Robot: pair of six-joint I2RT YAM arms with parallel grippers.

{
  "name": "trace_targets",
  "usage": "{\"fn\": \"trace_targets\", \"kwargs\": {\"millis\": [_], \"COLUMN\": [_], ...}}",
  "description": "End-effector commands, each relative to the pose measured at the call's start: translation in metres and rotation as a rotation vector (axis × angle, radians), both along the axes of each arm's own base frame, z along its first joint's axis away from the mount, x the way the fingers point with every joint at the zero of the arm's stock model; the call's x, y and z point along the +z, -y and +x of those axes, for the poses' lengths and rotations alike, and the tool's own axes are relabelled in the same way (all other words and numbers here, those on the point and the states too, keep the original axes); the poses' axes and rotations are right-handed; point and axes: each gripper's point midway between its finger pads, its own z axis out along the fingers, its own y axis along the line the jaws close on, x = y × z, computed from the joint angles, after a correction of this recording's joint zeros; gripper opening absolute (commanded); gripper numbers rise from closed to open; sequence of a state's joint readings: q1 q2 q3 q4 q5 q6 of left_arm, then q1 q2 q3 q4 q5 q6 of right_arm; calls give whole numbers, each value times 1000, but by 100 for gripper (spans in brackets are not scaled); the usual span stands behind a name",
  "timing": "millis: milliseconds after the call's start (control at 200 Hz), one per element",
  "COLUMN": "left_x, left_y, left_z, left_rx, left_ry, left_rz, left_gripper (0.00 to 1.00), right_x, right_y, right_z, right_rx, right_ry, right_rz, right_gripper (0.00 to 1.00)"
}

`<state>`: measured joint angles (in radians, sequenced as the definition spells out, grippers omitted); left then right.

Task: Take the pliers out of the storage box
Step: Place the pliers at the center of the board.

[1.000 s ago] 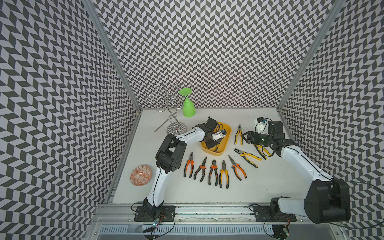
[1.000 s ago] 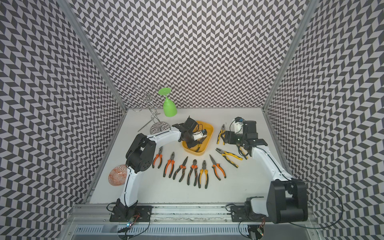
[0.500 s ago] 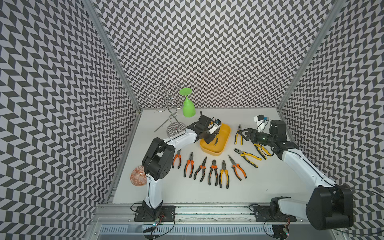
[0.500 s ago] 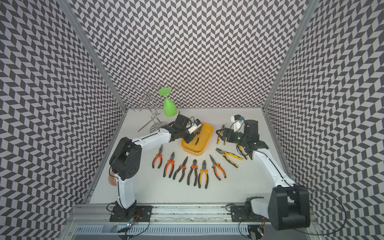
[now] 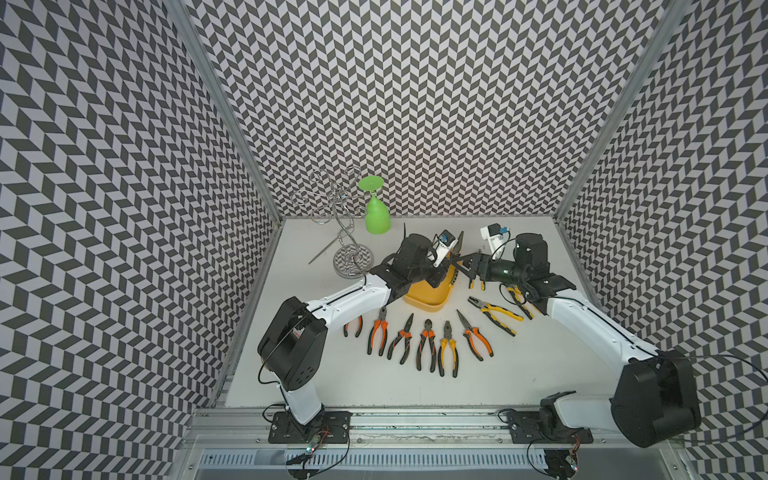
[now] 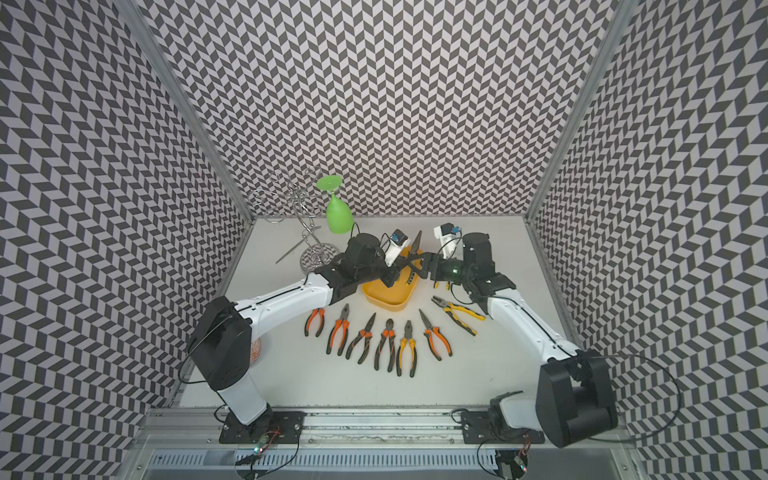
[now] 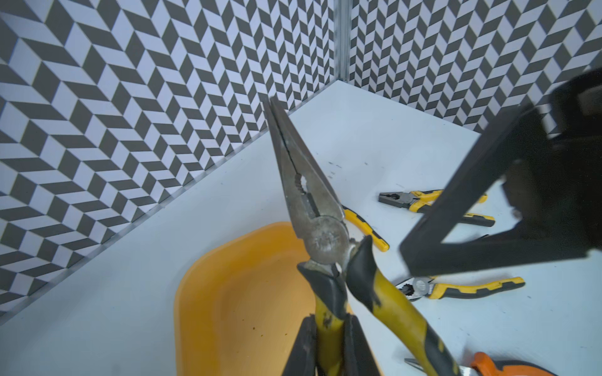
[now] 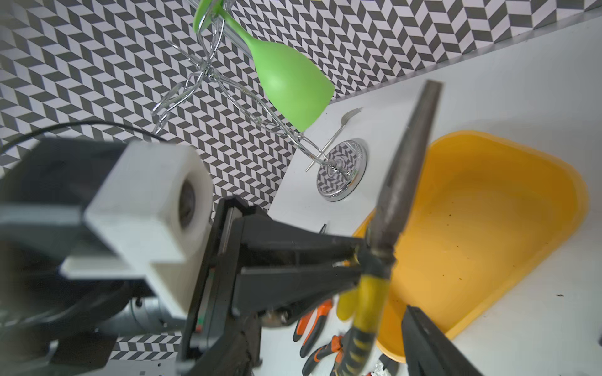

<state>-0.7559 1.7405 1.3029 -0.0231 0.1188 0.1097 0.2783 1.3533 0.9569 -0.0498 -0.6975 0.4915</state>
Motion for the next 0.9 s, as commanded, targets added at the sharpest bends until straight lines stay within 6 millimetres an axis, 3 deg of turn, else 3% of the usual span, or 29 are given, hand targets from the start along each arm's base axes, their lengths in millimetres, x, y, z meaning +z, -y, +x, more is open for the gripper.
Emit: {"fn": "trace_targets", "kwargs": {"millis": [0, 130, 451, 681, 786, 851, 896], "left_x": [37, 37, 43, 34, 37, 39, 40], "left_y": [8, 13, 22, 22, 22, 21, 19], "left_z": [-7, -11, -24, -23, -27, -28, -27], "left_rx": [0, -12, -52, -49, -66, -65, -58], "left_ry": [65, 64, 86, 77, 89, 99, 106], "left_rz": [-91, -87, -87, -76, -86, -89, -94], "left_gripper": [0, 0, 0, 0, 0, 9, 24], "right_x": [21, 22, 11, 8, 1, 1, 3], "right_y": [-6, -3, 1, 5, 8, 10, 12], "right_z": [11, 15, 23, 23, 22, 22, 23], "right_rx": [-21, -58, -105, -124, -134, -143, -154], "right_ry": [47, 39, -5, -11, -19, -14, -6], "right_rz": [42, 39, 25, -6, -39, -48, -53], "right_gripper": [63, 44, 49, 12, 2, 0, 0]}}
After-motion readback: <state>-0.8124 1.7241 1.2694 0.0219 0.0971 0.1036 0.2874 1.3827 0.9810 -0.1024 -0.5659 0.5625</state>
